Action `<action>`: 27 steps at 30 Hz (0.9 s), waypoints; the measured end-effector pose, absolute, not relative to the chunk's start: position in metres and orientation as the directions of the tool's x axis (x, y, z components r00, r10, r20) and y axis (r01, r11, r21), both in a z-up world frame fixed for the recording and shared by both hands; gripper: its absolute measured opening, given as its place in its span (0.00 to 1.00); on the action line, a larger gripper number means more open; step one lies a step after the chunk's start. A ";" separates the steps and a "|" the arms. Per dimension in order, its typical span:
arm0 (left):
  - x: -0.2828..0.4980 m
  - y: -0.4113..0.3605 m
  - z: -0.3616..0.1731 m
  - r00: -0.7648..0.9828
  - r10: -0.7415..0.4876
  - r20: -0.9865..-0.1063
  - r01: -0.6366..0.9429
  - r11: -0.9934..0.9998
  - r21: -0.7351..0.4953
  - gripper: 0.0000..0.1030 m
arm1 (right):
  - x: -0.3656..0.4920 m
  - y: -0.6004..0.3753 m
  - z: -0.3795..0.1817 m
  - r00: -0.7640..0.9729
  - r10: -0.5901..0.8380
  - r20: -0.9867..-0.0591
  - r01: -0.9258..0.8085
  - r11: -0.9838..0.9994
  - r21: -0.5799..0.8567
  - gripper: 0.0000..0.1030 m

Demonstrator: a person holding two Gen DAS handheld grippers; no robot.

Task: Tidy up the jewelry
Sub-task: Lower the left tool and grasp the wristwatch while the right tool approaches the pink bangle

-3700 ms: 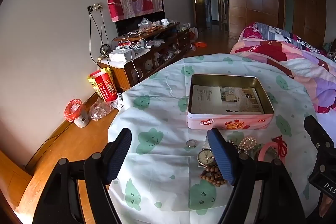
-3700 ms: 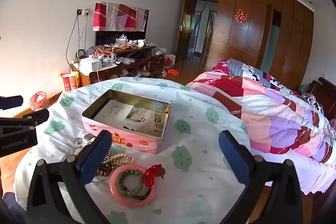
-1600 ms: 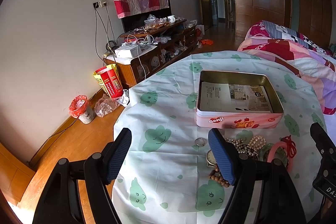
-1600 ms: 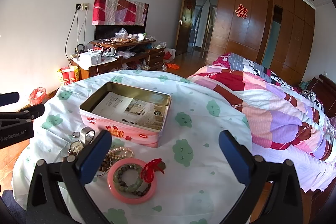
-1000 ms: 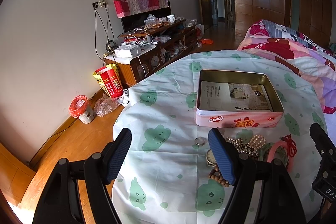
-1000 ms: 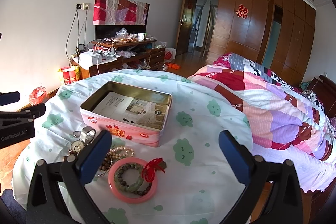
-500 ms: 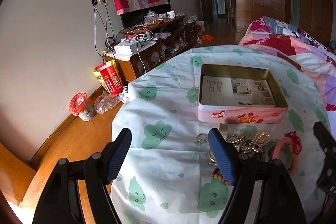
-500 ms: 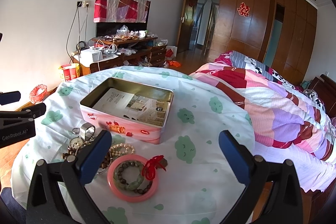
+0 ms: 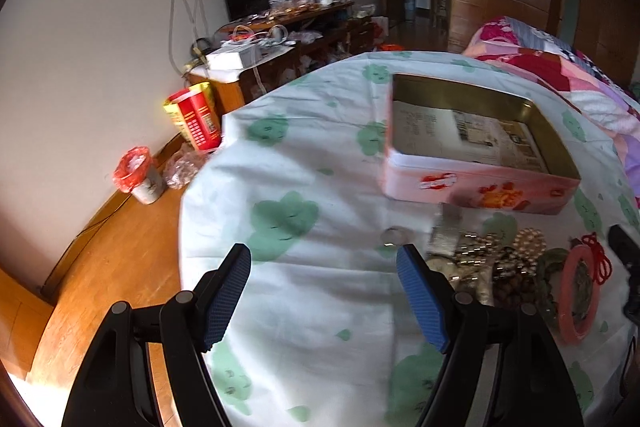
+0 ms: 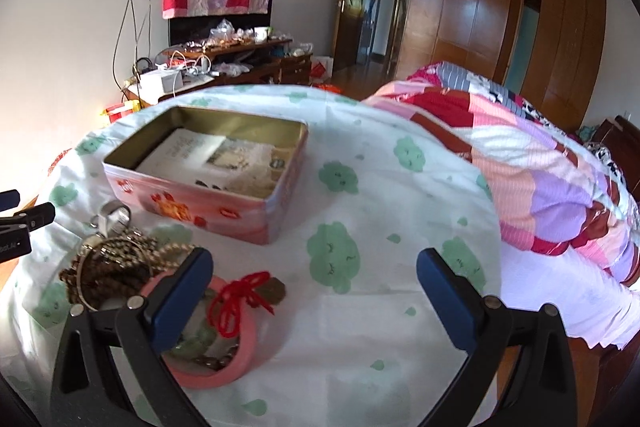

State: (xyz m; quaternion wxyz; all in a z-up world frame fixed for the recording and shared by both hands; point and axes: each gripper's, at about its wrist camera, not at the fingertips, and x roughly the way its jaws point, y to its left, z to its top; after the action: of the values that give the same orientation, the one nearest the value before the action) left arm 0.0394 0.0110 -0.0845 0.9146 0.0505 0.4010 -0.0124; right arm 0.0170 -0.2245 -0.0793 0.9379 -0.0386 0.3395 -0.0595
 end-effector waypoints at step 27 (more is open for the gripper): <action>0.057 -0.041 -0.090 0.652 -0.151 -0.743 0.261 0.965 0.032 0.15 | 0.022 -0.221 -0.096 0.738 -0.068 -0.672 0.009 0.996 -0.091 0.86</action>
State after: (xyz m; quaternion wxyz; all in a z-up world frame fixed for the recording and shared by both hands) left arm 0.0572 -0.0409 -0.0897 0.9064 0.0681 0.4012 -0.1137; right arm 0.0220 -0.2212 -0.0961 0.9312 -0.0409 0.3615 -0.0209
